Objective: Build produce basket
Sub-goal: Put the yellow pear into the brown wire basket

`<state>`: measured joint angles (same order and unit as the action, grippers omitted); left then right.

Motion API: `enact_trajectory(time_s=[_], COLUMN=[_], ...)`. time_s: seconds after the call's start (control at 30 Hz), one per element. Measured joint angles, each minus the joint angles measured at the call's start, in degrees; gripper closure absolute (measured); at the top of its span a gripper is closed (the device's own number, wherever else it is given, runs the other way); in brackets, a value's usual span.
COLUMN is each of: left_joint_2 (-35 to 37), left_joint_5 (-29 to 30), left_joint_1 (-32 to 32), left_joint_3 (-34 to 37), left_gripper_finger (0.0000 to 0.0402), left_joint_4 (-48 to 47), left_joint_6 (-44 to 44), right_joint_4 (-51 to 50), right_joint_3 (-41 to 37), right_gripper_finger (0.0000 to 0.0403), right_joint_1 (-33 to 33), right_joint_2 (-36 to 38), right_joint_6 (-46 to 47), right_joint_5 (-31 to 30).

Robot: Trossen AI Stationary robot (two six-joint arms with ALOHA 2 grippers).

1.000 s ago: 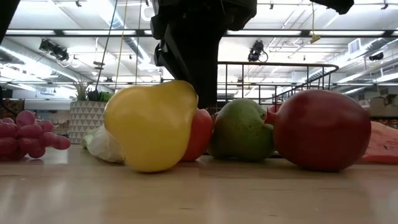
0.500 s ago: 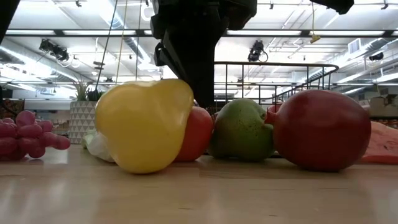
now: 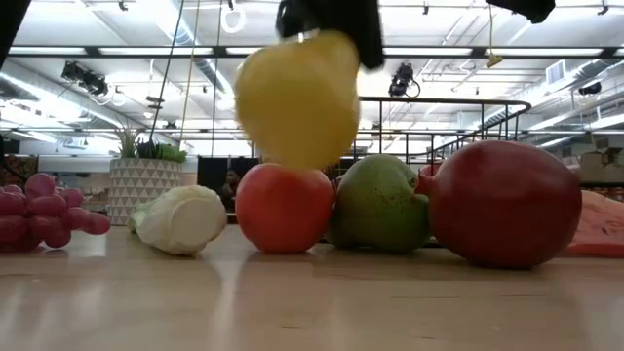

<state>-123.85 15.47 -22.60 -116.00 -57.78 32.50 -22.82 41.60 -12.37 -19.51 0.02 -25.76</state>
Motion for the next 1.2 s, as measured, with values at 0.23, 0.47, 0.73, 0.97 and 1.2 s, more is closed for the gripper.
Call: enact_trajectory(time_s=[0.23, 0.47, 0.73, 0.97, 1.2], left_joint_2=[0.1, 0.1, 0.0, -0.1, 0.0], left_joint_5=[6.6, 14.9, 17.8, 17.8, 12.3], left_joint_1=[-0.6, -0.4, 1.5, 5.8, 9.8], left_joint_3=[-11.2, -18.3, -19.0, -18.1, -18.1], left_gripper_finger=[0.0392, 0.0392, 0.0391, 0.0391, 0.0391], left_joint_4=[-2.6, -2.2, 0.2, 1.5, 10.9], left_joint_6=[-8.6, -22.9, -38.7, -55.8, -73.8], right_joint_4=[-0.2, -1.5, -6.1, -6.3, -8.8], right_joint_3=[0.0, 0.0, 0.0, -0.1, -1.1], right_gripper_finger=[0.0011, 0.0011, 0.0012, 0.0012, 0.0012], right_joint_1=[0.0, 0.0, 0.0, 0.0, 0.0], right_joint_2=[0.0, -1.8, -3.5, -3.4, -3.4], right_joint_6=[2.8, 6.0, 9.3, 9.3, 15.0], right_joint_5=[1.6, 2.5, 1.4, 1.3, 1.2])
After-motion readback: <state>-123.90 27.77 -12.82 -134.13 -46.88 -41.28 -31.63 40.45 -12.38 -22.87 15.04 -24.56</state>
